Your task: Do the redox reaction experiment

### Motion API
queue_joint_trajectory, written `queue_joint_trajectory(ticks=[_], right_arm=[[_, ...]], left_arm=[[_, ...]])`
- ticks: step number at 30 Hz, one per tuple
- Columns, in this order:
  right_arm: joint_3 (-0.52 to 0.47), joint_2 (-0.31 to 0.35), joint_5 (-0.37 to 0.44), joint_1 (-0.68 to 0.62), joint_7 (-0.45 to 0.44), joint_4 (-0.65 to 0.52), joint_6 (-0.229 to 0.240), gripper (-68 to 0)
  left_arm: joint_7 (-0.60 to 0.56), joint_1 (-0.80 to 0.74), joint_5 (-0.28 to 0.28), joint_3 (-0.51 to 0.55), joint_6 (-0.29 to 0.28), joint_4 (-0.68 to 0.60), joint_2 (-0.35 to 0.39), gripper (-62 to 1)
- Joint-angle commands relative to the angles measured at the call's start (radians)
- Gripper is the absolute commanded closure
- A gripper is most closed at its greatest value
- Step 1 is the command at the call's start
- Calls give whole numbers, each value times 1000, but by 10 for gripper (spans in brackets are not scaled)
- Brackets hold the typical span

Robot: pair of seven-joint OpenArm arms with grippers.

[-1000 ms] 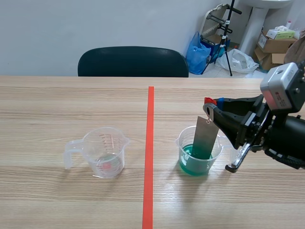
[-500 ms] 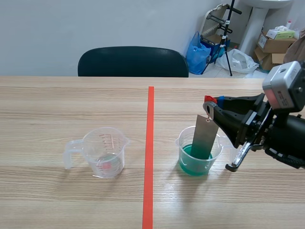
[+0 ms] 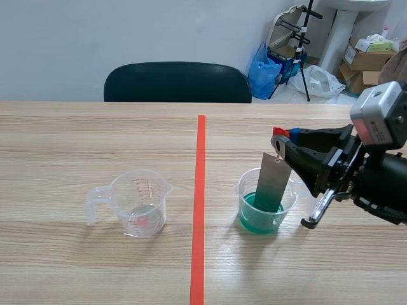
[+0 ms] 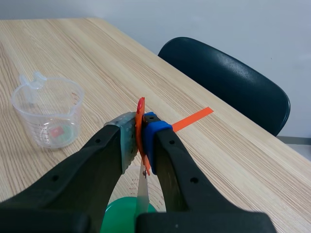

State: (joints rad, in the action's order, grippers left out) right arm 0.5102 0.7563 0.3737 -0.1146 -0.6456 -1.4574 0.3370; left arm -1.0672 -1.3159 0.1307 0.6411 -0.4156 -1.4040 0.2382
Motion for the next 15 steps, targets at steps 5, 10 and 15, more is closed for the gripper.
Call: queue_joint_trajectory(ticks=[5,10,15], right_arm=[[-5,14,8,9,-16,-11,1,-6],[-5,13,-8,9,-16,-11,1,-6],[-5,13,-8,9,-16,-11,1,-6]], left_arm=[[-14,-1,-14,-1,3,-9,-2,-623],[-14,-1,-14,-1,3,-9,-2,-623],[-14,-1,-14,-1,3,-9,-2,-623]])
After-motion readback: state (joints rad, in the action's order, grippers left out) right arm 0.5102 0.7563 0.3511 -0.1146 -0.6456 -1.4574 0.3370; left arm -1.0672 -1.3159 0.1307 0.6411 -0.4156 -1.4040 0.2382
